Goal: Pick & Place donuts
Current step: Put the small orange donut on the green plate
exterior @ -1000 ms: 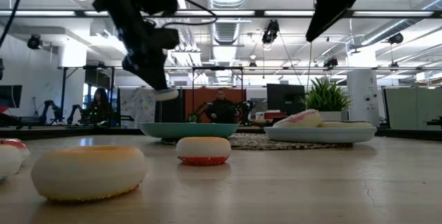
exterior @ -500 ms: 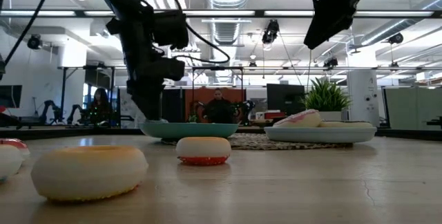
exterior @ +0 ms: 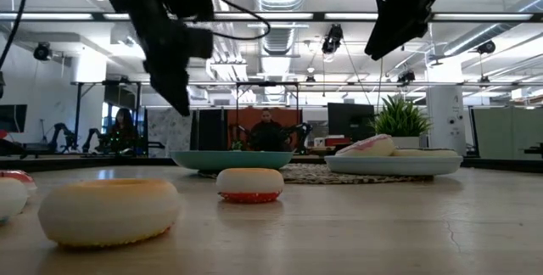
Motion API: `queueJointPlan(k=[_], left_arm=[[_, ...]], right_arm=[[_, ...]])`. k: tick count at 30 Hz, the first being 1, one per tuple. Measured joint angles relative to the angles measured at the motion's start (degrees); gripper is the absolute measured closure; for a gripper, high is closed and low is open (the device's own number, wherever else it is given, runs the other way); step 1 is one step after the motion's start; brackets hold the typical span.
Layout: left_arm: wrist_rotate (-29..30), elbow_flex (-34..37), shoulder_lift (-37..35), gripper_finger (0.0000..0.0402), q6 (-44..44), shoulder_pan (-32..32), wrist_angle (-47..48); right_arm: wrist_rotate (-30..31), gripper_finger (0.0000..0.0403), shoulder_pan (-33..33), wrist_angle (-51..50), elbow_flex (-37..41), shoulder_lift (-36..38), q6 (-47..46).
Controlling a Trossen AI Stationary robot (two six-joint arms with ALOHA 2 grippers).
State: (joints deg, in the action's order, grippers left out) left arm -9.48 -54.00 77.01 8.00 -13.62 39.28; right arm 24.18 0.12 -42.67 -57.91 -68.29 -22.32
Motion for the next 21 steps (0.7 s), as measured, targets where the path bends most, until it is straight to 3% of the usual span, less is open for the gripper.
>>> queueJointPlan(k=[8, 14, 21], left_arm=[[-0.9, 0.8, -2.2, 0.0267, -2.4, 14.0, 9.0], [5.5, 0.8, 0.4, 0.0268, 2.0, 28.6, 7.0], [4.5, 1.9, 2.8, 0.0268, 14.1, 33.3, -0.8]], right_arm=[[0.0, 0.0179, -2.2, 0.4, 0.0, -0.4, 1.8], [-0.1, 0.0179, -3.4, 1.3, 0.0, -0.4, 3.3], [-0.1, 0.0179, -4.1, 1.4, 0.0, -0.4, 6.2]])
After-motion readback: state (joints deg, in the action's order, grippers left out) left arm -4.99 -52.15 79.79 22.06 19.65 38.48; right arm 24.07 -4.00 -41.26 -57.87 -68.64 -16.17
